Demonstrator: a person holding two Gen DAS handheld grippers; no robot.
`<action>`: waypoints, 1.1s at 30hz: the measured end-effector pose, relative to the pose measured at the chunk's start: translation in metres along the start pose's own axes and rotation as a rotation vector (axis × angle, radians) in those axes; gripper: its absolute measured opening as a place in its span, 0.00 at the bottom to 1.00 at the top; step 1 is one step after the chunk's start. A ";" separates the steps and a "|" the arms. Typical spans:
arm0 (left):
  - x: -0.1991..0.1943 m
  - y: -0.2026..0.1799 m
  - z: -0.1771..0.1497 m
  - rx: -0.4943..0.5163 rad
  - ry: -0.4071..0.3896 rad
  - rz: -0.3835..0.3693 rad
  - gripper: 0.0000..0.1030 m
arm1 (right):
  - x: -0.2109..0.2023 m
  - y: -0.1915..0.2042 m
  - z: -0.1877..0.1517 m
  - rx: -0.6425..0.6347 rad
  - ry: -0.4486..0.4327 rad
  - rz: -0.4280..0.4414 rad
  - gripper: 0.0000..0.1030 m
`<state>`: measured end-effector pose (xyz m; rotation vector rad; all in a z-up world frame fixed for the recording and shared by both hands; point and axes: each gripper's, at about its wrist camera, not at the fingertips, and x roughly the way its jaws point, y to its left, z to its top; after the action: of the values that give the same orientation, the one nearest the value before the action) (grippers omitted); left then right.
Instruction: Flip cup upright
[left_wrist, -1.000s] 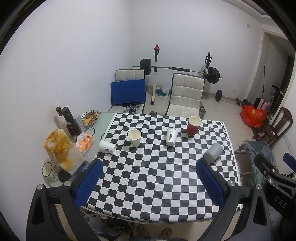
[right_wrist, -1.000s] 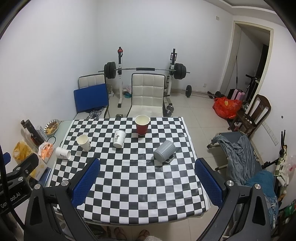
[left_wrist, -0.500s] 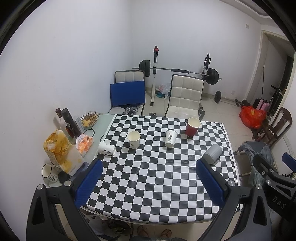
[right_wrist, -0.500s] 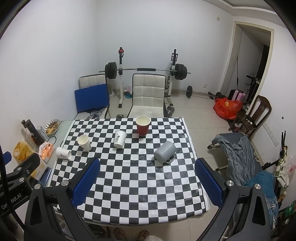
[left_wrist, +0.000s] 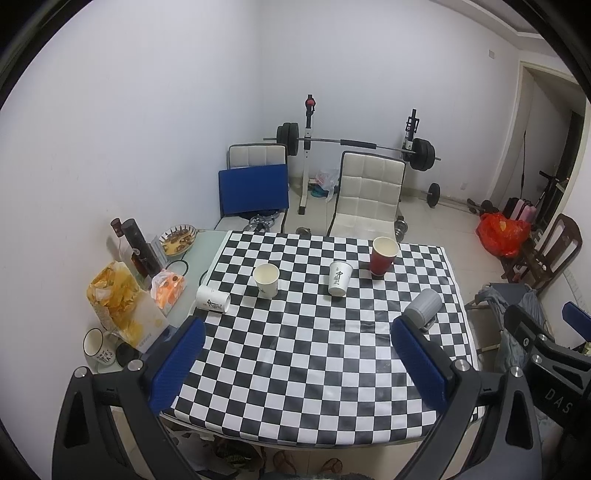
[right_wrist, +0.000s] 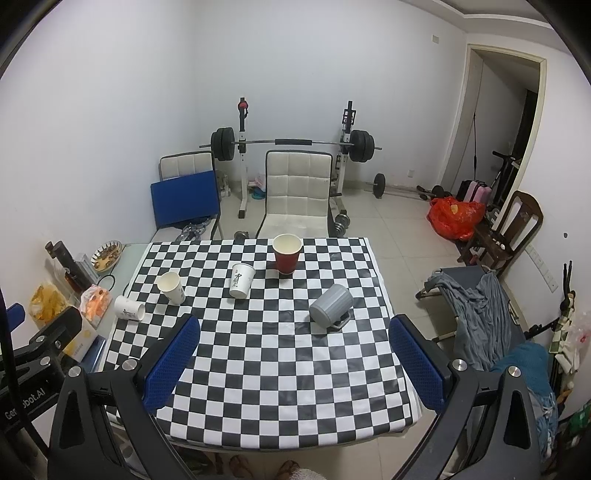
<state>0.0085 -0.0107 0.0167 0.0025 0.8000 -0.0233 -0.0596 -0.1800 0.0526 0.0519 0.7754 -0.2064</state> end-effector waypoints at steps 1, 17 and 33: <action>0.000 -0.001 0.000 0.000 -0.002 0.004 1.00 | 0.000 0.000 0.000 0.001 -0.001 0.000 1.00; -0.001 -0.002 0.001 -0.001 -0.006 0.000 1.00 | -0.003 0.000 -0.002 0.000 -0.004 0.002 1.00; -0.002 -0.004 0.001 -0.010 -0.007 0.005 1.00 | -0.008 0.005 0.009 0.000 -0.001 0.020 1.00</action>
<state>0.0080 -0.0147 0.0193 -0.0046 0.7931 -0.0147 -0.0579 -0.1750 0.0641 0.0593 0.7738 -0.1868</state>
